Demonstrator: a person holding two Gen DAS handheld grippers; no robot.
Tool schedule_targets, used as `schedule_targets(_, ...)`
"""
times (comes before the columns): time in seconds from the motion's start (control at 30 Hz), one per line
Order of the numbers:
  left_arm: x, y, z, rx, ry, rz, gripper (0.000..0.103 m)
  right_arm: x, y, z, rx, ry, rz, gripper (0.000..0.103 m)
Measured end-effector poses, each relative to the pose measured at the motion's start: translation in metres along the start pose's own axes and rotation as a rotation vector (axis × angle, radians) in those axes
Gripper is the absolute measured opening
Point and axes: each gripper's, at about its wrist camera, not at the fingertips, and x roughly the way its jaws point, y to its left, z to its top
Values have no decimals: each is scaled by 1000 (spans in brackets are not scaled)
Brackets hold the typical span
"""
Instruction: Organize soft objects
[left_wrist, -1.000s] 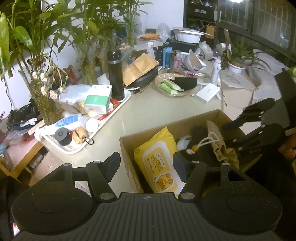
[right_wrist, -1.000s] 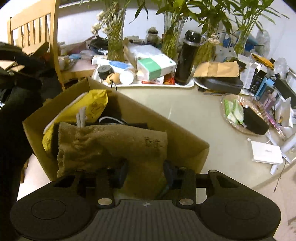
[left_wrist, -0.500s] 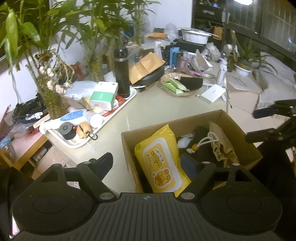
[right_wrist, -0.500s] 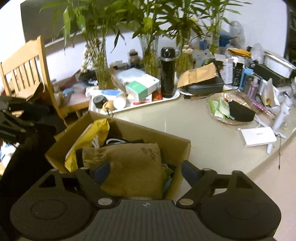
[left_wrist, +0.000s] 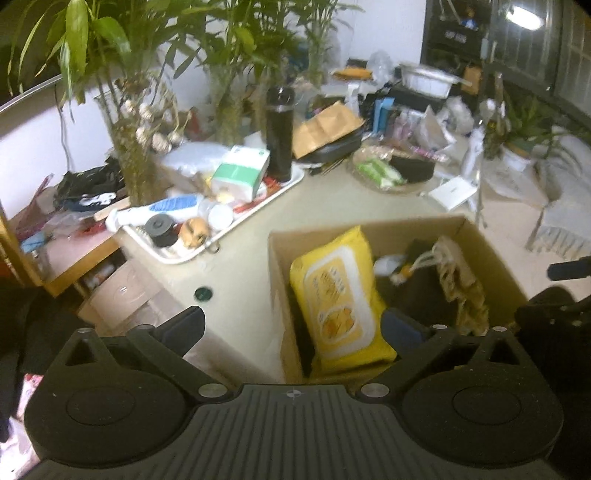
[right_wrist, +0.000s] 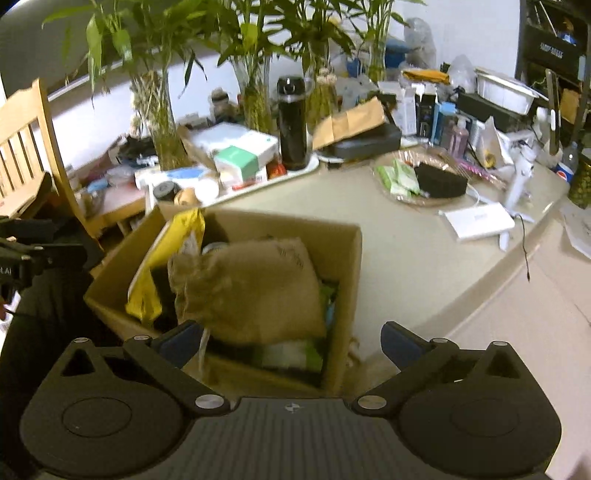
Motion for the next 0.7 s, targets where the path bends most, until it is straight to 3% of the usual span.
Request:
schedule_targets(0.4, 9, -14, -28, 30, 108, 41, 103, 13, 20, -23, 18, 111, -30, 103)
schedule_targets(0.7, 9, -13, -28, 34, 116, 42, 103, 16, 22, -23, 12, 127, -55, 103)
